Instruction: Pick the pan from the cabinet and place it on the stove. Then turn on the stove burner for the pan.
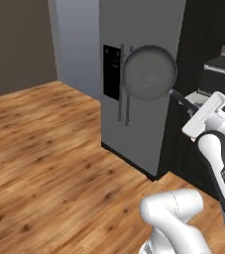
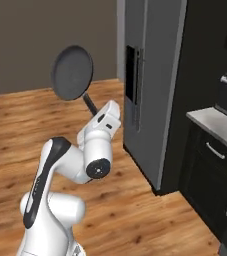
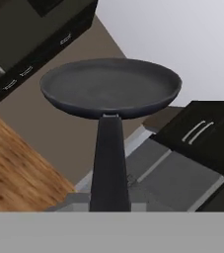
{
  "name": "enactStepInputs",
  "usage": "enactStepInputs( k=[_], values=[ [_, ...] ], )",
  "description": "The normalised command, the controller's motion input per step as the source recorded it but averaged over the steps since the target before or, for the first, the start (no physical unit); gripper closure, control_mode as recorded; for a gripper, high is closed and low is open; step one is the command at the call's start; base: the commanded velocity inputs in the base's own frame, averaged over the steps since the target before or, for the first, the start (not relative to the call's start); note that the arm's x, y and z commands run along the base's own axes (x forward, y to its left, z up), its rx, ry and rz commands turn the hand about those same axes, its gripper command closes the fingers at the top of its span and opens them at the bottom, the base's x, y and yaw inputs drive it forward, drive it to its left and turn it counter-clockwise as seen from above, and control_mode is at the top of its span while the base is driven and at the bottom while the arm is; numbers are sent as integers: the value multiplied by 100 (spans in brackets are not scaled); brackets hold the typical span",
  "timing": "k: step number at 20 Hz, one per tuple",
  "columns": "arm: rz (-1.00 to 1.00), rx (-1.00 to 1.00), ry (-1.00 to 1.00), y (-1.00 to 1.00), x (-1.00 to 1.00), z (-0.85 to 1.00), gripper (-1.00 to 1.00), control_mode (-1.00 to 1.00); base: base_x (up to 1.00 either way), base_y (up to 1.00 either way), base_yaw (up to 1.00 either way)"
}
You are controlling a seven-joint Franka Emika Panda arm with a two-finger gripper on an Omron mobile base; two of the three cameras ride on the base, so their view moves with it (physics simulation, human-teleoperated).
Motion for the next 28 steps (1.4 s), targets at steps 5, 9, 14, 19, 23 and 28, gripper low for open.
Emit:
enactStepInputs(
  k=[5, 9, 14, 19, 23, 28],
  values=[
    [0, 0, 0, 0, 0, 0, 100, 100, -47, 7, -54],
    [0, 0, 0, 0, 0, 0, 100, 100, -32, 0, -53],
    [0, 0, 0, 0, 0, 0, 100, 100, -15, 0, -50],
    [0, 0, 0, 0, 0, 0, 100, 100, -1, -6, -46],
    [0, 0, 0, 0, 0, 0, 100, 100, 0, -22, -42],
    [0, 0, 0, 0, 0, 0, 100, 100, 7, -31, -36]
  ],
)
